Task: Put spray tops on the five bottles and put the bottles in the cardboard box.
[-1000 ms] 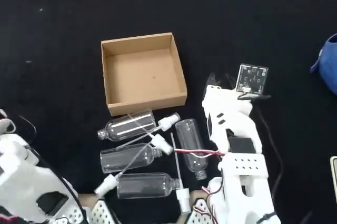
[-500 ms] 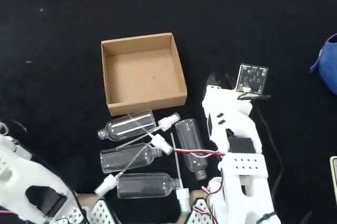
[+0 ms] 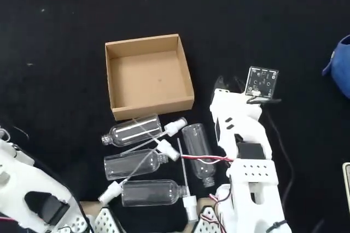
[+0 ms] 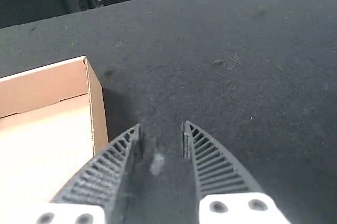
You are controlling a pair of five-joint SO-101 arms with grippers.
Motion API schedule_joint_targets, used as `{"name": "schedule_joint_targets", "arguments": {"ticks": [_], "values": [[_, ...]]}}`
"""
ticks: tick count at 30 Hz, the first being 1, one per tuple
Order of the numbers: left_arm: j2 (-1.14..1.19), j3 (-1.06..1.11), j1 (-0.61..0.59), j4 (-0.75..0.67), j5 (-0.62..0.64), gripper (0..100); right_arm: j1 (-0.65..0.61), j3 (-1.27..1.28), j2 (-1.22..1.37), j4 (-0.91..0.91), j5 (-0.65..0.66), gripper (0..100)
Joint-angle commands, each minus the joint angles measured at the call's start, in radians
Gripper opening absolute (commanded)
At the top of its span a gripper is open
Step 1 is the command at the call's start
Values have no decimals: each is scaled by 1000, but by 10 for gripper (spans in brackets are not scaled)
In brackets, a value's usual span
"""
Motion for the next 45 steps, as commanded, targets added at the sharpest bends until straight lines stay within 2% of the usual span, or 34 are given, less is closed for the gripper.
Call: {"name": "schedule_joint_targets", "arguments": {"ticks": [1,3,5,8,11,13,15,18,21,24,26,30,33,45], "values": [[-161,82,22,-32,-25,218,-18,-13,7,-38,5,109],[-226,134,27,-29,-61,319,-18,-13,7,-38,5,109],[-284,179,25,23,-114,341,-18,-13,7,-38,5,109],[-400,188,-8,193,-279,279,-18,-13,7,-38,5,109],[-571,166,-54,396,-439,171,-18,-13,7,-38,5,109],[-694,154,-68,605,-474,126,-18,-13,7,-38,5,109],[-799,110,-74,848,-485,128,-18,-15,7,-38,5,109],[-918,-27,-74,1274,-493,175,-18,-15,7,-38,5,109],[-919,-237,-73,1653,-491,224,-18,-13,7,-38,5,109],[-839,-456,-76,1921,-497,226,-18,-13,7,-38,5,109],[-756,-595,-96,2042,-497,226,-18,-13,7,-38,5,109],[-572,-854,-148,2208,-497,226,-18,-13,7,-38,5,109],[-439,-1033,-188,2277,-497,226,-18,-13,7,-38,5,109],[40,-1593,-262,2315,-491,226,-18,-13,7,-38,5,109]]}}
